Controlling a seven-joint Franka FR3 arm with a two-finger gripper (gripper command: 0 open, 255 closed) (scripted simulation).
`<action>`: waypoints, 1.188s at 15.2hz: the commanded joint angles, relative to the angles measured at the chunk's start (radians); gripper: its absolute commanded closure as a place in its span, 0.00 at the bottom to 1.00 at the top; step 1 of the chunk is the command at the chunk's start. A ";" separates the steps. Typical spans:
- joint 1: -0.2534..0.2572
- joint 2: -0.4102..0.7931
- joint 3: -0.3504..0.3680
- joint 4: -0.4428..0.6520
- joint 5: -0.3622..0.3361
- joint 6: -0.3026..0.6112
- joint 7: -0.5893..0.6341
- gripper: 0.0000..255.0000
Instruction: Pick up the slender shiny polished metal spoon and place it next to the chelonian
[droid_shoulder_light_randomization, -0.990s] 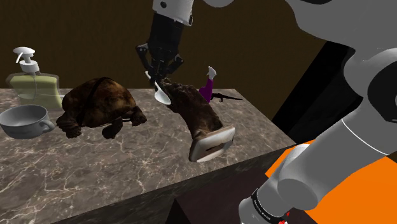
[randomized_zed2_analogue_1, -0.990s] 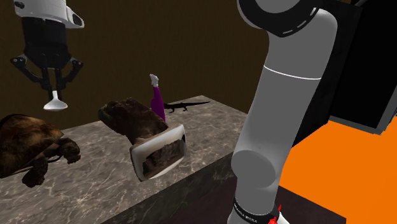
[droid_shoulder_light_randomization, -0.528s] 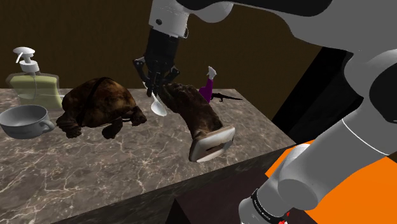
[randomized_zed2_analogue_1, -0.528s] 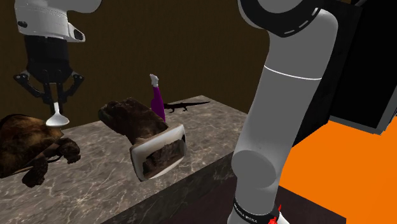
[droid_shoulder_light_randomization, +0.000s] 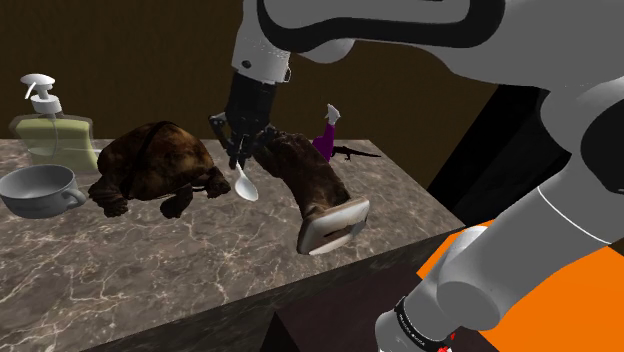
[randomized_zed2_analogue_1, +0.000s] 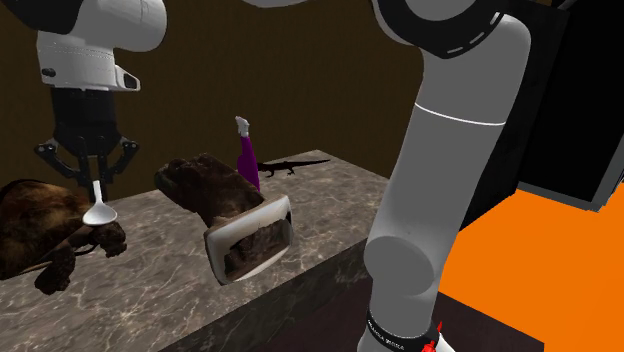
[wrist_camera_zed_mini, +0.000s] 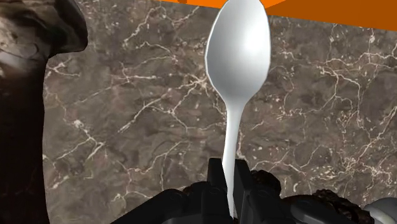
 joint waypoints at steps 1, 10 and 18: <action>0.001 0.000 0.002 -0.029 0.002 0.029 -0.005 1.00; 0.006 0.019 0.010 -0.130 0.007 0.148 -0.024 1.00; 0.009 0.051 0.017 -0.206 0.008 0.254 -0.038 1.00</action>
